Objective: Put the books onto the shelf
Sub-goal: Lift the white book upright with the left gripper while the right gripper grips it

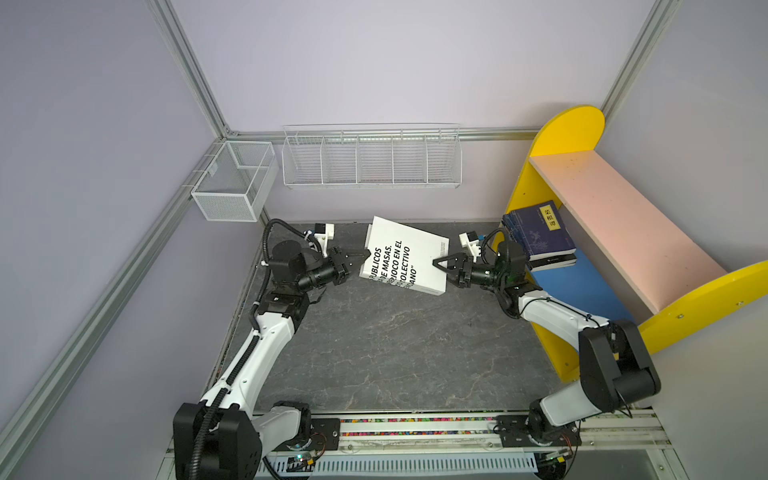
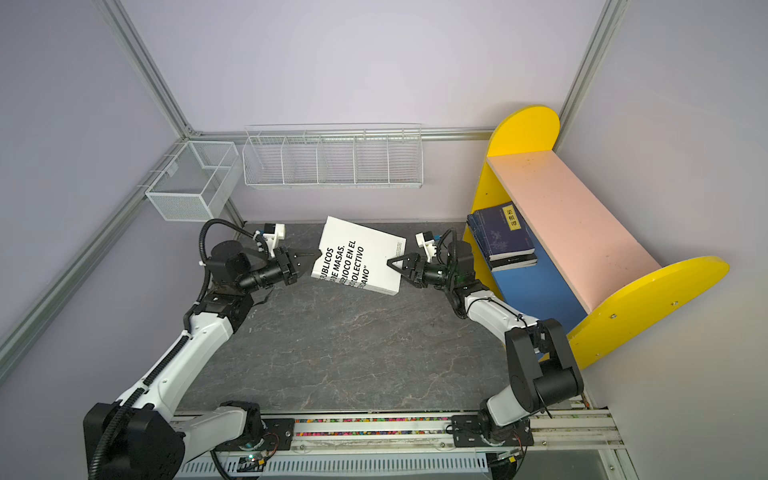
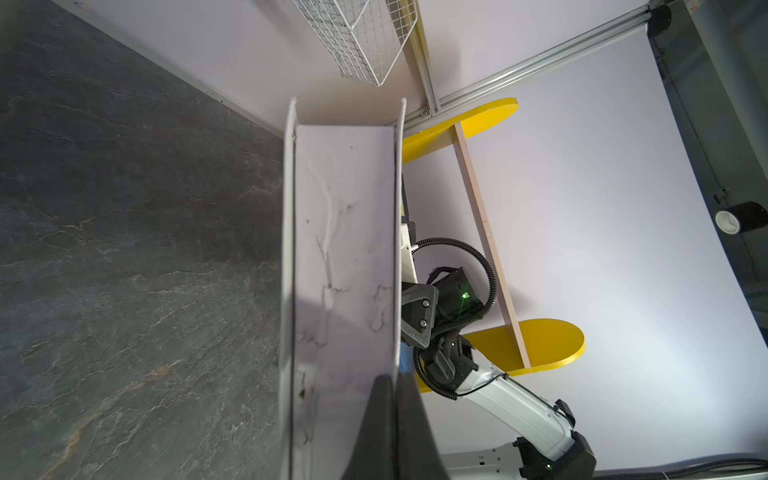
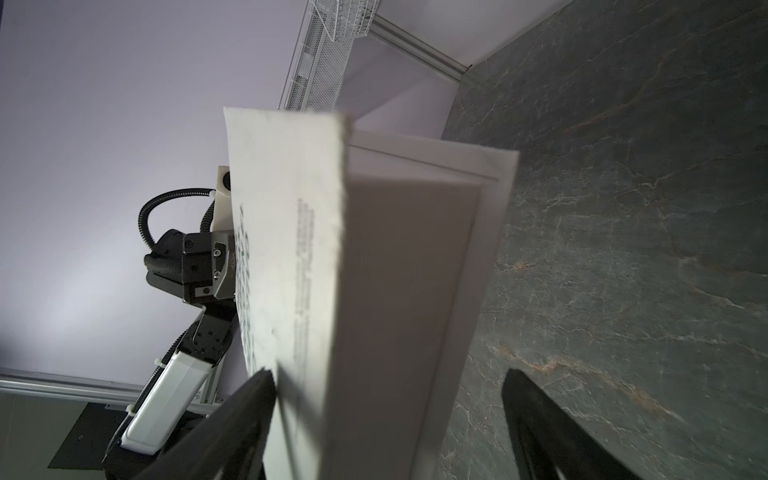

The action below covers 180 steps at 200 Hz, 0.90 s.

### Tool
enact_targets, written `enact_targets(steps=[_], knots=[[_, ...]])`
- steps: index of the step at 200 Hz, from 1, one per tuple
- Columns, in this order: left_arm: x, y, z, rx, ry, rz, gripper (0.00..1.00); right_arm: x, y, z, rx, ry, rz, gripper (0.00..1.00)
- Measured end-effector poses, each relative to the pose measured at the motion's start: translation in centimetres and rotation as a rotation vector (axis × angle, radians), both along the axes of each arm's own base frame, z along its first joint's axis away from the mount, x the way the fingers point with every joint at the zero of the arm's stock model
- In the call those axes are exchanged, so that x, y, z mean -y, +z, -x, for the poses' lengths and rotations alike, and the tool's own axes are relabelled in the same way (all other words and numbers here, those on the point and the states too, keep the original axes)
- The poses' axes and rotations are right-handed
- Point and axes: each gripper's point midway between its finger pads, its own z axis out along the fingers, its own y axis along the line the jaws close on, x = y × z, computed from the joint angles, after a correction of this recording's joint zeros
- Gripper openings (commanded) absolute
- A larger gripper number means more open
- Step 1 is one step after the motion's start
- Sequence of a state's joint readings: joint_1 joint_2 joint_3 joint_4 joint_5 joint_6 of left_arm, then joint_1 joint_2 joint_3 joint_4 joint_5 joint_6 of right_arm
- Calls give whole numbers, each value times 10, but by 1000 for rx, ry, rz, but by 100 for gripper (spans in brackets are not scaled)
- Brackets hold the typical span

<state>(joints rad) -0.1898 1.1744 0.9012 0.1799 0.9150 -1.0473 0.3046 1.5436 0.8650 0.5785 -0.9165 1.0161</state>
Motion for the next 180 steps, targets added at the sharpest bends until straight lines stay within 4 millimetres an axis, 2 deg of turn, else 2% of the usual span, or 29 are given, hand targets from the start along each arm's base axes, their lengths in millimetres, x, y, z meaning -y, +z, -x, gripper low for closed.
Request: enact_targets(steps=[29,40,72,79,120,180], knots=[[4,0,-3,-21,-33,30,0,-7,13,-4,10,32,-126,99],[6,-2,-5,-32,-46,38,0,-9,16,-8,11,44,-179,93],[10,-6,-13,-56,-69,53,0,-11,14,-9,-25,57,-243,88],[11,-6,-15,-58,-72,53,0,-11,16,-7,-24,60,-252,85],[13,8,-25,-27,-75,50,0,-10,26,-5,-16,58,-288,67],[12,11,-30,-14,-62,-6,0,-9,24,-7,-42,26,-300,53]])
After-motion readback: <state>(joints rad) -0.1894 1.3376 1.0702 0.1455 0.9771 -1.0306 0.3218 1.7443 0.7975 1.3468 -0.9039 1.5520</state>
